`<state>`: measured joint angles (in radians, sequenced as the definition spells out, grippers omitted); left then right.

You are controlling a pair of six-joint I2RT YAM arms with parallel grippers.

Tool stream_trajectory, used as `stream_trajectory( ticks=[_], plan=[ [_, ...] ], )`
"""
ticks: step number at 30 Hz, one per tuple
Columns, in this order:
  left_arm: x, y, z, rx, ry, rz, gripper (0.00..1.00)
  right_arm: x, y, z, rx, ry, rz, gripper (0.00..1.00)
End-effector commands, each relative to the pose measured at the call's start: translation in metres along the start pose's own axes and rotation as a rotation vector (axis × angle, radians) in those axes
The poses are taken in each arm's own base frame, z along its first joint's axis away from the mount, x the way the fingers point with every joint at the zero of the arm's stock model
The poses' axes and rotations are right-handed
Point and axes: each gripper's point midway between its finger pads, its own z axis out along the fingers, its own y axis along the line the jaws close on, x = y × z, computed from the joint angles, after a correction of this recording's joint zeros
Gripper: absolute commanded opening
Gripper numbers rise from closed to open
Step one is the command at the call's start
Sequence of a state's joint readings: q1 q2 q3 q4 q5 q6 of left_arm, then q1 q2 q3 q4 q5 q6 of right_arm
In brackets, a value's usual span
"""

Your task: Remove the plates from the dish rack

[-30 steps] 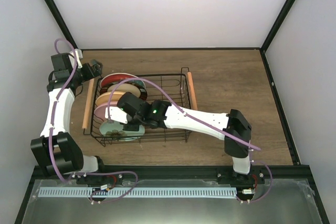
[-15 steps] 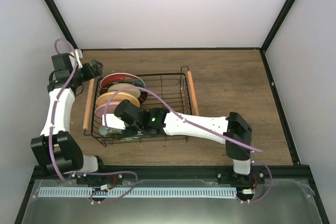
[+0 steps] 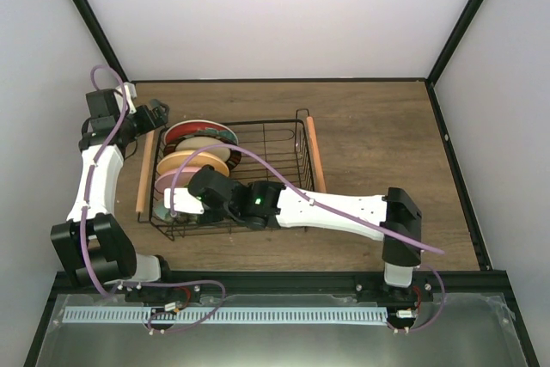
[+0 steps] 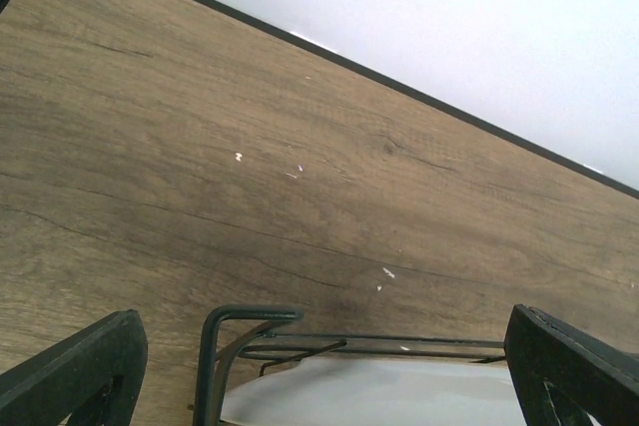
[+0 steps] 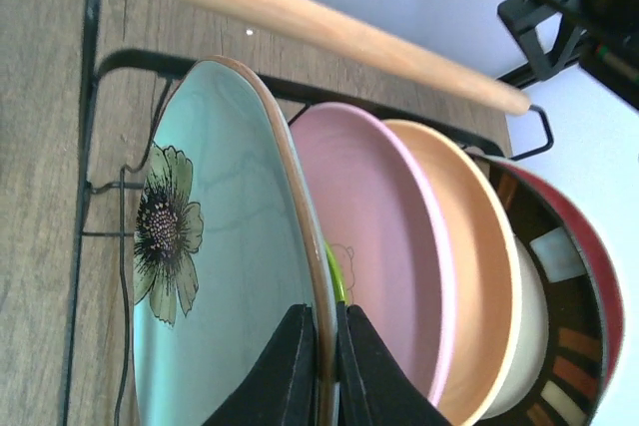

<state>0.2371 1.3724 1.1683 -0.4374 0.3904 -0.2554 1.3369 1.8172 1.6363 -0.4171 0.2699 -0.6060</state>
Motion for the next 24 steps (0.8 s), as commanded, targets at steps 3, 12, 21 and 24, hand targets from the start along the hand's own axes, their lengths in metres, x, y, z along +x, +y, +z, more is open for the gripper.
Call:
stream_trajectory(
  ticks=[3,12,21,24],
  plan=[
    [0.000,0.002,0.004,0.012,-0.007,-0.003,1.00,-0.062,-0.048,-0.057,0.132,-0.193,0.051,0.01],
    [-0.006,-0.001,0.002,0.022,-0.023,-0.008,1.00,-0.049,-0.060,-0.071,0.172,-0.160,0.078,0.01],
    [-0.011,-0.004,0.002,0.030,-0.032,-0.005,1.00,-0.031,-0.106,-0.096,0.246,-0.151,0.157,0.01],
    [-0.014,-0.005,0.002,0.034,-0.039,-0.007,1.00,-0.024,-0.126,-0.111,0.280,-0.147,0.177,0.01]
  ],
)
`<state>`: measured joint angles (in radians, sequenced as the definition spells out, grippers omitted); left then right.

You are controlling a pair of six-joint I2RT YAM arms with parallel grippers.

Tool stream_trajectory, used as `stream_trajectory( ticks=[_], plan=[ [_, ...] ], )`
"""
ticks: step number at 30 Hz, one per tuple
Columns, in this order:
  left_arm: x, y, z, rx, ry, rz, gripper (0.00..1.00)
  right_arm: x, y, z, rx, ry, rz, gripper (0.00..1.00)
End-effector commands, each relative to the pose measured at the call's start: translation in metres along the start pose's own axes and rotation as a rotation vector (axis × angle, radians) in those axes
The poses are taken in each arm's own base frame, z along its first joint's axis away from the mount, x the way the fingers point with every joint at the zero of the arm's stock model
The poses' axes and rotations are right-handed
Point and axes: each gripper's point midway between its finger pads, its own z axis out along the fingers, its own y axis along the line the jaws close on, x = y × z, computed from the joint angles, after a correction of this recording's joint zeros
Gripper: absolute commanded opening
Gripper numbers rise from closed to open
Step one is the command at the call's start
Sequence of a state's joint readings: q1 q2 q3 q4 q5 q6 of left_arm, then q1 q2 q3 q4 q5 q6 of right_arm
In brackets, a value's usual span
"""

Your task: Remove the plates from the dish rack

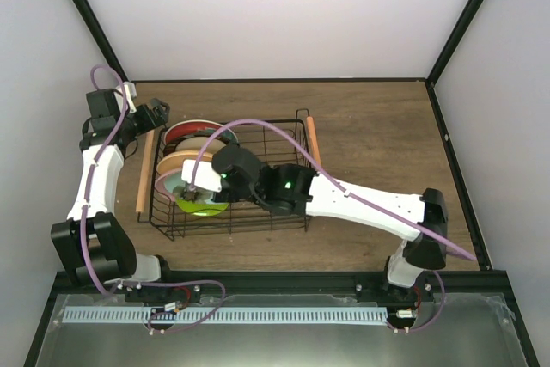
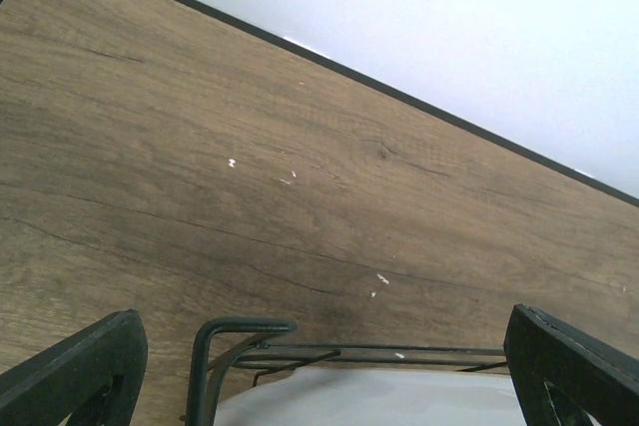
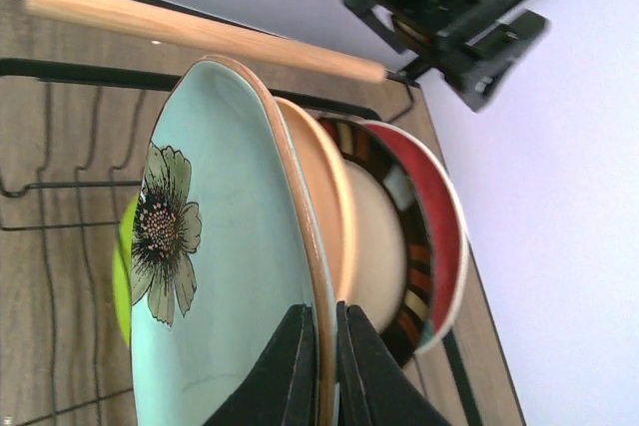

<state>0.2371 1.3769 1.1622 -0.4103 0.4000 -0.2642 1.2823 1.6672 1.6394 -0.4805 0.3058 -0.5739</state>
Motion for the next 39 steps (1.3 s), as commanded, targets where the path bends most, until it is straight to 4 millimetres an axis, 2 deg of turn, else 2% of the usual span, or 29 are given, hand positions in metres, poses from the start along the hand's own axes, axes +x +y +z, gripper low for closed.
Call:
stream_trajectory(
  ticks=[1,8,12,15,18,21,25,29,32,36,39],
  plan=[
    [-0.012,-0.004,0.000,0.022,-0.028,-0.006,1.00,-0.031,-0.079,-0.050,0.178,-0.131,0.107,0.01],
    [-0.025,-0.010,-0.001,0.040,-0.053,-0.014,1.00,-0.025,-0.168,-0.087,0.327,-0.203,0.251,0.01],
    [-0.033,-0.017,-0.002,0.065,-0.067,-0.024,1.00,-0.025,-0.212,-0.111,0.395,-0.280,0.340,0.01],
    [-0.038,-0.018,-0.003,0.068,-0.078,-0.028,1.00,-0.026,-0.231,-0.127,0.415,-0.341,0.382,0.01],
    [-0.040,-0.018,-0.002,0.068,-0.082,-0.030,1.00,-0.023,-0.239,-0.134,0.433,-0.349,0.390,0.01],
    [-0.040,-0.018,-0.002,0.067,-0.084,-0.031,1.00,-0.015,-0.250,-0.141,0.457,-0.352,0.423,0.01],
    [-0.041,-0.017,-0.001,0.067,-0.090,-0.033,1.00,0.006,-0.284,-0.165,0.567,-0.369,0.494,0.01],
    [-0.043,-0.018,-0.001,0.070,-0.096,-0.042,1.00,0.046,-0.335,-0.197,0.727,-0.370,0.588,0.01],
    [-0.043,-0.018,-0.001,0.072,-0.099,-0.045,1.00,0.089,-0.372,-0.214,0.827,-0.352,0.717,0.01],
    [-0.046,-0.020,-0.005,0.075,-0.111,-0.038,1.00,0.174,-0.414,-0.222,0.925,-0.268,0.931,0.01],
    [-0.048,-0.022,-0.007,0.078,-0.118,-0.038,1.00,0.246,-0.429,-0.226,0.960,-0.223,1.117,0.01]
  ],
)
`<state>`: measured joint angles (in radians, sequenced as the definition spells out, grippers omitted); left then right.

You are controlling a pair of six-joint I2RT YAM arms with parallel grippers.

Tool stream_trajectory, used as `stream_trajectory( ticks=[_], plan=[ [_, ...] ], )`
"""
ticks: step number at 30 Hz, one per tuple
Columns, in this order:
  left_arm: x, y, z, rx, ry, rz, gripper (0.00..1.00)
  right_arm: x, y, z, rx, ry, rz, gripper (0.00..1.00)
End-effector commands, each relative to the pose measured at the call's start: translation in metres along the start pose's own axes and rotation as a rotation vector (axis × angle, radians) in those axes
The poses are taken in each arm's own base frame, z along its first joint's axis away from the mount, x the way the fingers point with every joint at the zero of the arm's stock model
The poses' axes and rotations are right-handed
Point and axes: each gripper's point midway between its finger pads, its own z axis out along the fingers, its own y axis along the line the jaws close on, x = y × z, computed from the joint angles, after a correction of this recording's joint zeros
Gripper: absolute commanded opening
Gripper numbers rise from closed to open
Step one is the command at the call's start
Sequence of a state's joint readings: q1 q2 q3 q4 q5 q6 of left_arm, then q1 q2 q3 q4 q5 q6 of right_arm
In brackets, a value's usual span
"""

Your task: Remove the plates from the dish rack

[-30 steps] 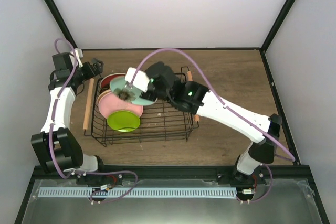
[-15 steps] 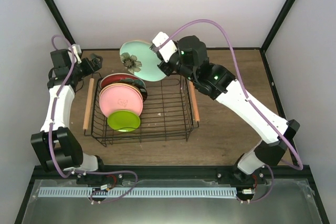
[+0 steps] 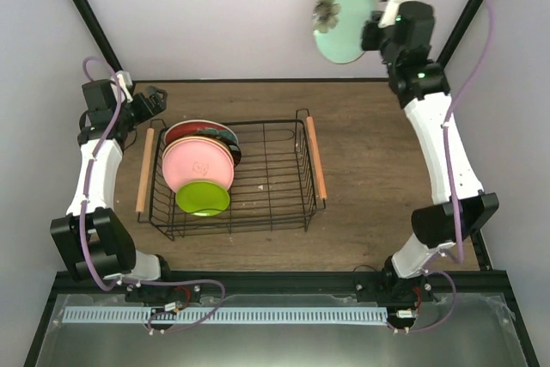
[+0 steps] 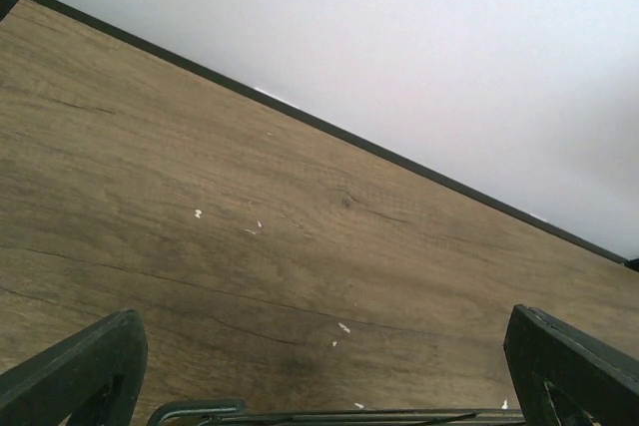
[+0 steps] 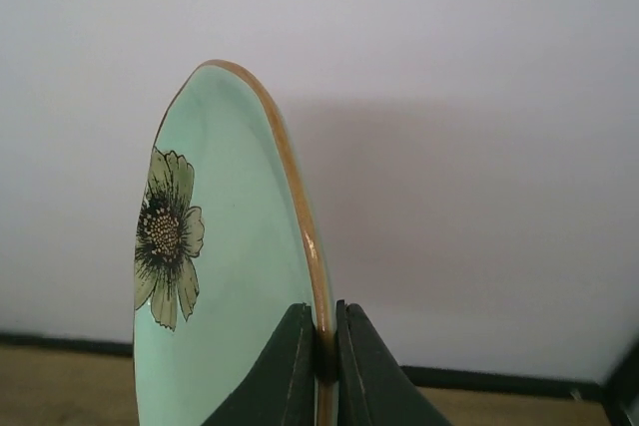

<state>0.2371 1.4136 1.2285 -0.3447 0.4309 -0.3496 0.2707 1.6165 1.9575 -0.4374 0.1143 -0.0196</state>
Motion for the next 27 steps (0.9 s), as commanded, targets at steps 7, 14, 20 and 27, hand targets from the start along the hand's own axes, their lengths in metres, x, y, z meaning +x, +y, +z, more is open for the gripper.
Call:
stream_trajectory(
  ticks=[7,14,20,27],
  plan=[
    [-0.012,-0.010,-0.012,0.019,-0.049,0.002,1.00,0.071,-0.154,0.042,0.181,0.098,0.604,0.01],
    [-0.009,-0.009,-0.014,0.019,-0.048,-0.014,1.00,0.171,-0.196,0.054,0.210,0.249,0.875,0.01],
    [-0.009,-0.009,-0.014,0.020,-0.051,-0.025,1.00,0.235,-0.195,0.064,0.194,0.358,0.966,0.01],
    [-0.010,-0.009,-0.014,0.017,-0.055,-0.032,1.00,0.298,-0.179,0.067,0.173,0.509,1.022,0.01]
  ],
)
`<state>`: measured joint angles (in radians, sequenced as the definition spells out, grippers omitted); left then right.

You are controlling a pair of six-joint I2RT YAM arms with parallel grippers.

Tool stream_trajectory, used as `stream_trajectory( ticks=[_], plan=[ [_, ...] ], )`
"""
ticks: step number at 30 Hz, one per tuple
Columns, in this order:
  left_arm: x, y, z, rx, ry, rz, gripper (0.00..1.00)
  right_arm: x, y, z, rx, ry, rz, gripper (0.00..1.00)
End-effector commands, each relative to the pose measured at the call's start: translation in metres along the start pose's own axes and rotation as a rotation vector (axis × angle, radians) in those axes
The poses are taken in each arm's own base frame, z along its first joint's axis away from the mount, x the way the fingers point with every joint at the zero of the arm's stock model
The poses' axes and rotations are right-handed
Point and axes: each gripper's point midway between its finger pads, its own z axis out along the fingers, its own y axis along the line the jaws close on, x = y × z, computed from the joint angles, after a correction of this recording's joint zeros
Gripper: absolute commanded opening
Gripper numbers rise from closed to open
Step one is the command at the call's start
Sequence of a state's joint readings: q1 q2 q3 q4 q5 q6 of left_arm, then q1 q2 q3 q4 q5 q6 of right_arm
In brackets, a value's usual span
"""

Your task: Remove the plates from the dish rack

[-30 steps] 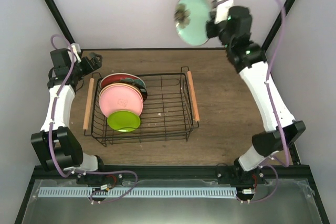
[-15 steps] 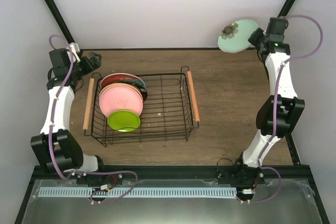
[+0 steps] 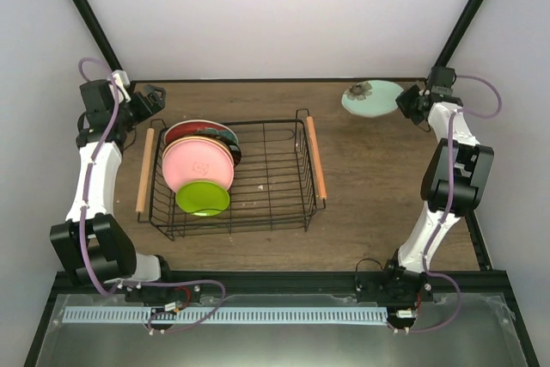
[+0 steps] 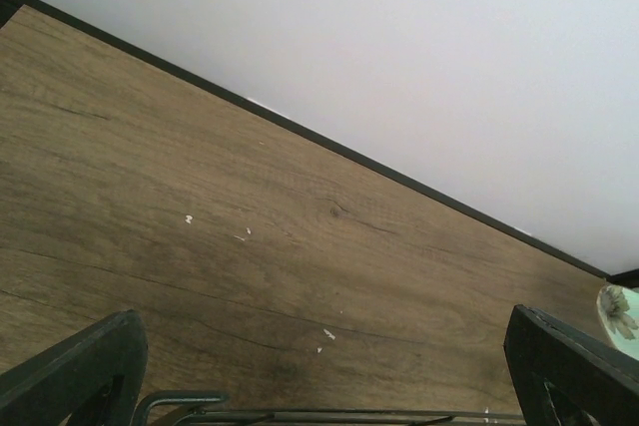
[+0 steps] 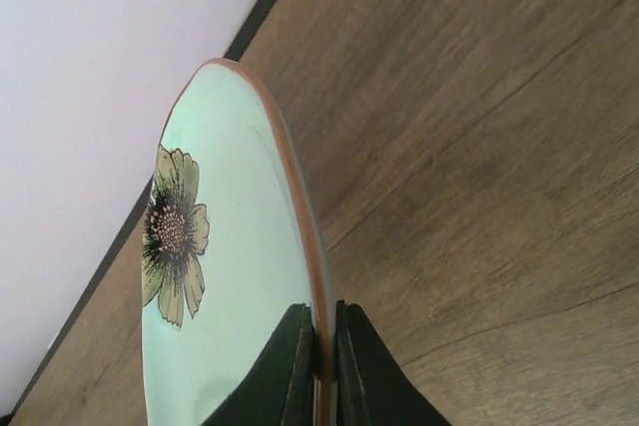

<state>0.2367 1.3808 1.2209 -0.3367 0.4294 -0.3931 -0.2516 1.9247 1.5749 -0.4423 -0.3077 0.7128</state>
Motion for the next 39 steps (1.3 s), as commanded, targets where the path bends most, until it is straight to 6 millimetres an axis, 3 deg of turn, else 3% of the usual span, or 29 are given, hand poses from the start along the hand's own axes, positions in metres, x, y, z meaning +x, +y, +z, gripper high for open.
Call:
stream_trajectory(
  ticks=[1,9,16,17,21,26,39],
  plan=[
    [-0.005,-0.002,-0.004,0.005,-0.029,-0.004,1.00,-0.005,0.030,-0.003,-0.146,-0.002,-0.012,0.01],
    [-0.007,-0.003,-0.008,0.002,-0.038,-0.007,1.00,0.026,-0.008,0.022,-0.068,0.081,0.002,0.01],
    [-0.007,-0.003,-0.010,-0.003,-0.041,-0.009,1.00,0.042,-0.027,0.036,-0.030,0.131,0.007,0.01],
    [-0.007,-0.003,-0.010,-0.004,-0.043,-0.010,1.00,0.044,-0.029,0.037,-0.026,0.141,0.007,0.03],
    [-0.005,-0.002,-0.011,-0.009,-0.041,-0.013,1.00,0.052,-0.035,0.044,-0.016,0.176,0.001,0.26],
    [-0.003,-0.002,-0.012,-0.007,-0.039,-0.017,1.00,0.060,-0.038,0.048,-0.020,0.216,-0.044,0.44],
    [0.001,-0.002,-0.013,-0.001,-0.034,-0.022,1.00,0.064,-0.062,0.033,0.119,0.225,-0.130,0.61]
  ],
)
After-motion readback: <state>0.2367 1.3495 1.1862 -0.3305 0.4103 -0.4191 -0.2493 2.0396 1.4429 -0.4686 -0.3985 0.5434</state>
